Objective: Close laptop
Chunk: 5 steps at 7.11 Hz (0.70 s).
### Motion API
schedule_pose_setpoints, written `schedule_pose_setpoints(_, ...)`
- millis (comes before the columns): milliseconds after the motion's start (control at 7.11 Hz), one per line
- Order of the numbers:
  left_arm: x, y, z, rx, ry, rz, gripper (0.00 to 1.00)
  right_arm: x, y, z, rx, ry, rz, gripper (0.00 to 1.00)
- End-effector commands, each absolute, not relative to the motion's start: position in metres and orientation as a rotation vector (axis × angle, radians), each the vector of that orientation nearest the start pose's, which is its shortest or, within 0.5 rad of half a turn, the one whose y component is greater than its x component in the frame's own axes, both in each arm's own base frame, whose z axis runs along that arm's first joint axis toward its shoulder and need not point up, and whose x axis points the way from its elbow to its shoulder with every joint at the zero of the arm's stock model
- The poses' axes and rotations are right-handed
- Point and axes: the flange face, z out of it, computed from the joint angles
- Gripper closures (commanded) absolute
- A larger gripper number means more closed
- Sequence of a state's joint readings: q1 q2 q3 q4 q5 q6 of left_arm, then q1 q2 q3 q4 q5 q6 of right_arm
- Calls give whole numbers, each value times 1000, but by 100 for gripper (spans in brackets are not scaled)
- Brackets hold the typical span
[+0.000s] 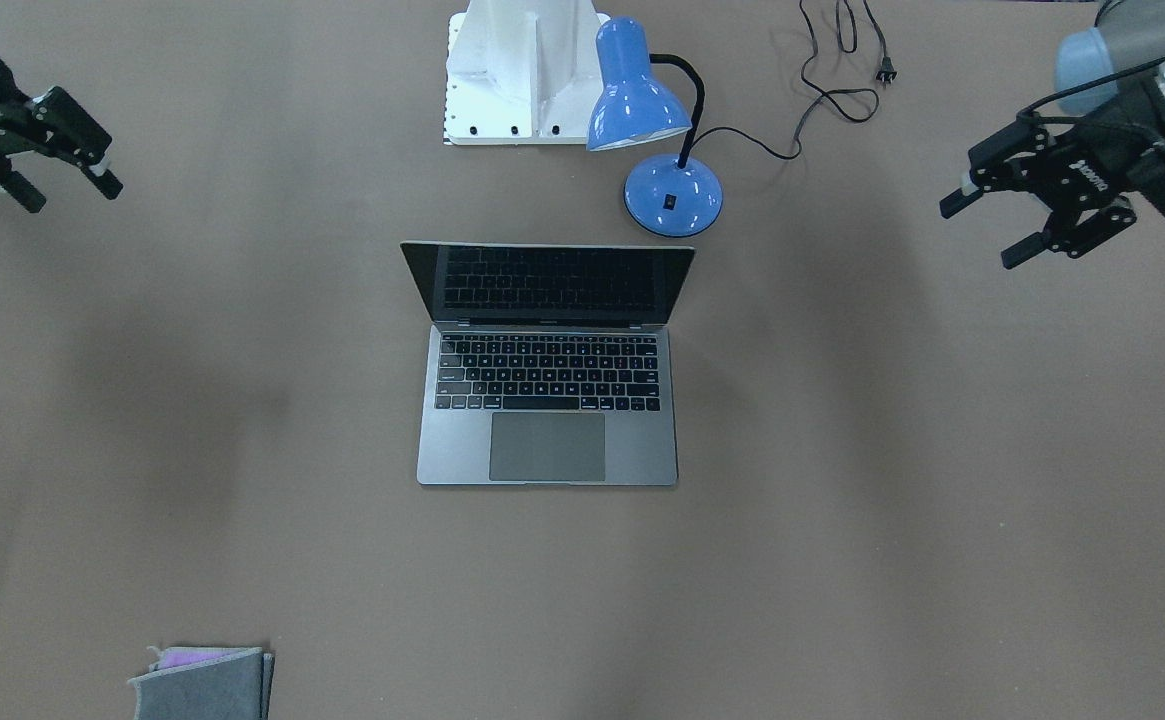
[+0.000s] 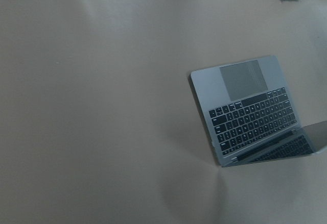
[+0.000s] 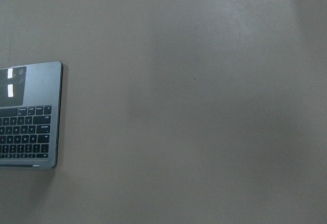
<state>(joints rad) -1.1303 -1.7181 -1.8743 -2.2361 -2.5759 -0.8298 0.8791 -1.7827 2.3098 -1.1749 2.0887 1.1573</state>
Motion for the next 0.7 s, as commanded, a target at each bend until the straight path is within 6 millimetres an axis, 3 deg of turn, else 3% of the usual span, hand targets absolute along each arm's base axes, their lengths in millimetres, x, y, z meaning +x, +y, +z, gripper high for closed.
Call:
schedule_pose_setpoints(0, 228, -469, 304, 233, 1336, 193, 9, -233, -324, 307, 122, -996, 244, 5)
schedule_pose_setpoints(281, 261, -452, 278, 164, 1374, 181, 15, -294, -316, 232, 53, -943, 279, 19)
schedule_pose_setpoints(422, 265, -447, 271, 143, 1385, 172, 41, -316, -310, 202, 68, -930, 276, 38)
schedule_pose_setpoints(562, 271, -445, 274, 126, 1380, 172, 95, -330, -304, 191, 53, -929, 268, 75)
